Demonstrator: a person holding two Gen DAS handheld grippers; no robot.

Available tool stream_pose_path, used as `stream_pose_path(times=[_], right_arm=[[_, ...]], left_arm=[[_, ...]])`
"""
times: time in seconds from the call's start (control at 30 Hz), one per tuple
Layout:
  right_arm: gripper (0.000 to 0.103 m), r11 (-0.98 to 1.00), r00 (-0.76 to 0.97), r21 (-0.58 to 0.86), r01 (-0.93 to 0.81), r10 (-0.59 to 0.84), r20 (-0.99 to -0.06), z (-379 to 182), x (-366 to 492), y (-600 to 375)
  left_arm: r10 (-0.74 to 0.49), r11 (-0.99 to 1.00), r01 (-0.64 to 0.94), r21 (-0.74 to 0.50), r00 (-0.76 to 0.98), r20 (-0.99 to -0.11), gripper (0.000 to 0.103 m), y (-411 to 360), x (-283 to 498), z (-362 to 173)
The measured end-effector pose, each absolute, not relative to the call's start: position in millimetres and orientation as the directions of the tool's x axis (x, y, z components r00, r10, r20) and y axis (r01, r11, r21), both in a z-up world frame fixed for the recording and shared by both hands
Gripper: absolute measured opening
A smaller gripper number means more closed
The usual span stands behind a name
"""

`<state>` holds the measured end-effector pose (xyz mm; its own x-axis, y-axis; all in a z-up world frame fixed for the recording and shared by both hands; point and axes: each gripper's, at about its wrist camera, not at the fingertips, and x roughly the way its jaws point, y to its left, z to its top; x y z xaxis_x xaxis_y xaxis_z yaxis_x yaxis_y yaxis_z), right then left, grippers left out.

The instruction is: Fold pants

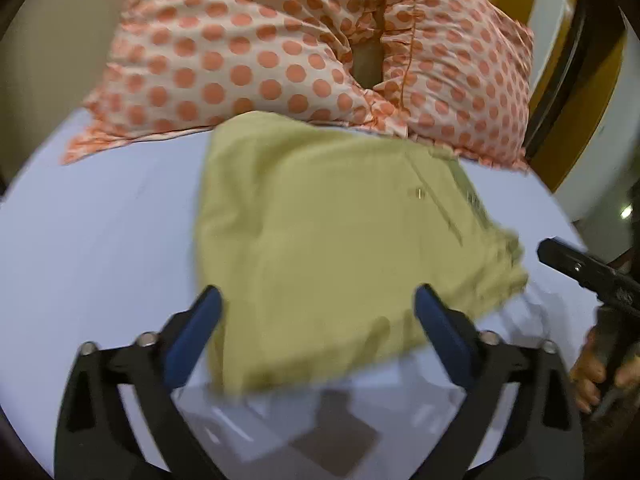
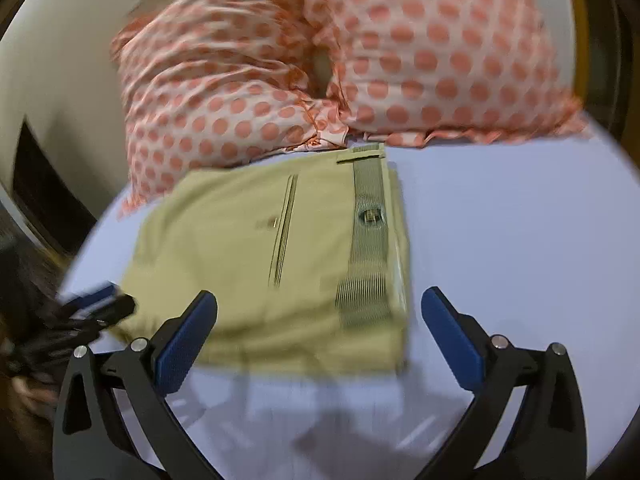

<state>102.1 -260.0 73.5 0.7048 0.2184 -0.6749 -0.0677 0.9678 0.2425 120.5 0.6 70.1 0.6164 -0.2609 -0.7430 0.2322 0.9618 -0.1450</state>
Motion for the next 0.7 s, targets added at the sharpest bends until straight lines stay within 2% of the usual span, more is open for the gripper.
stream_pose_path(times=[0.13, 0.2, 0.5, 0.7], right_arm=[[0.102, 0.994, 0.696, 0.072, -0.077, 0.105, -0.710, 50.5, 62.5, -213.5], [0.102, 0.996, 0.694, 0.035, -0.077, 0.078, -0.716, 40.7, 53.9, -203.2], [0.102, 0.999, 0.651, 0.032, -0.007, 0.029, -0.759, 11.8, 54.7, -195.4], [0.102, 0.999, 0.656, 0.032, 0.013, 0.016, -0.754, 11.1, 51.9, -193.9]], left_arm=[[-0.192, 0.976, 0.198, -0.086, 0.618, -0.762, 0.101, -1.0, 68.2, 48.1], [-0.178, 0.979, 0.189, -0.074, 0.622, -0.762, 0.101, -1.0, 55.9, 40.3], [-0.101, 0.984, 0.175, 0.018, 0.647, -0.756, 0.101, -3.8, 47.4, 22.5], [-0.101, 0.985, 0.170, 0.014, 0.651, -0.752, 0.101, -2.9, 45.8, 21.5]])
